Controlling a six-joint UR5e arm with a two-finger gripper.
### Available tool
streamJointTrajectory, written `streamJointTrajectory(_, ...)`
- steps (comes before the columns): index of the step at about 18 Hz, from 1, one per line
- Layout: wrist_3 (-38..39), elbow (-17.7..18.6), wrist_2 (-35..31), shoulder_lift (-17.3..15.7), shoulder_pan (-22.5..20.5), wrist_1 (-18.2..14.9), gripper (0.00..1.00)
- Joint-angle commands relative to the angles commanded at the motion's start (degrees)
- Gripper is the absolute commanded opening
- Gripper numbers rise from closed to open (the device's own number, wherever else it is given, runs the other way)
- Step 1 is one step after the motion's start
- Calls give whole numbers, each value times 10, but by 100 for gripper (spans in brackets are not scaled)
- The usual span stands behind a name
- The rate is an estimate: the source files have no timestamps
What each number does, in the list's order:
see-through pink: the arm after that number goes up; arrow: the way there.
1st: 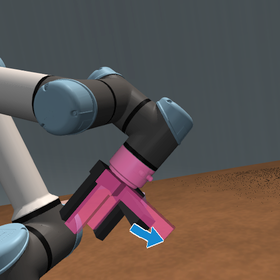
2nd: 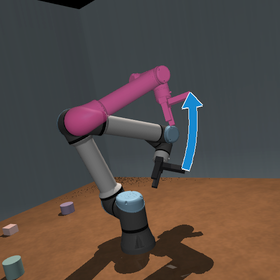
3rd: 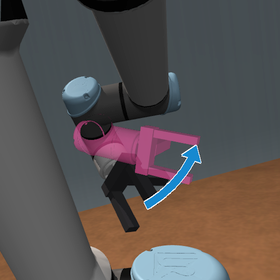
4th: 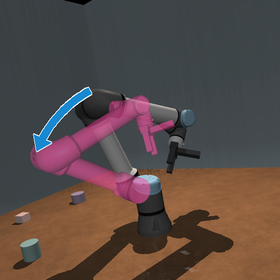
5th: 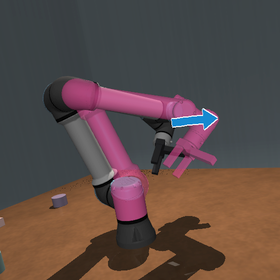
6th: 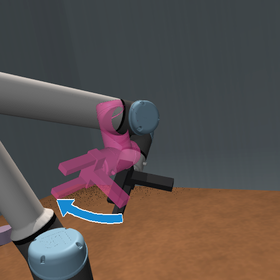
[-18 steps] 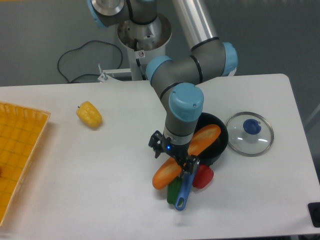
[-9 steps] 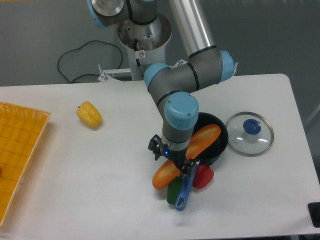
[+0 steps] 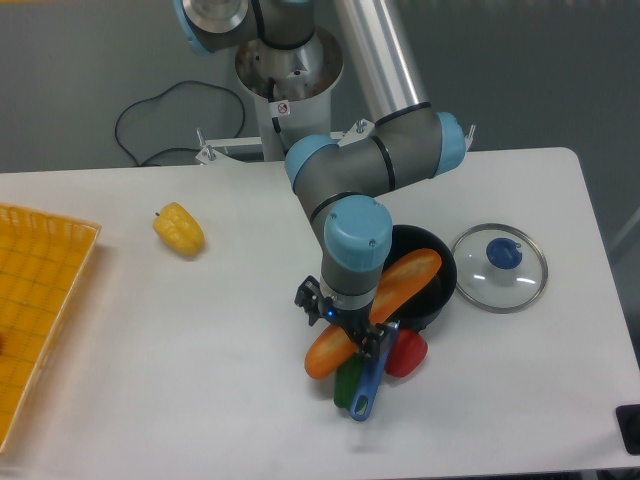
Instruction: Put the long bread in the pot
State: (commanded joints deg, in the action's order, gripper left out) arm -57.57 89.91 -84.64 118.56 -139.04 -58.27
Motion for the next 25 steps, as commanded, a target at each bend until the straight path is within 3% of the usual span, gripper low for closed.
streamJointTrajectory(2,0,0,1,0,0,0,92)
streamJointTrajectory(6,0,0,1,0,0,0,68)
streamJointTrajectory(13,-1,-1,3,0,0,-2,53)
streamJointTrajectory(25,-6,-11,23,-14,-8,-10,51)
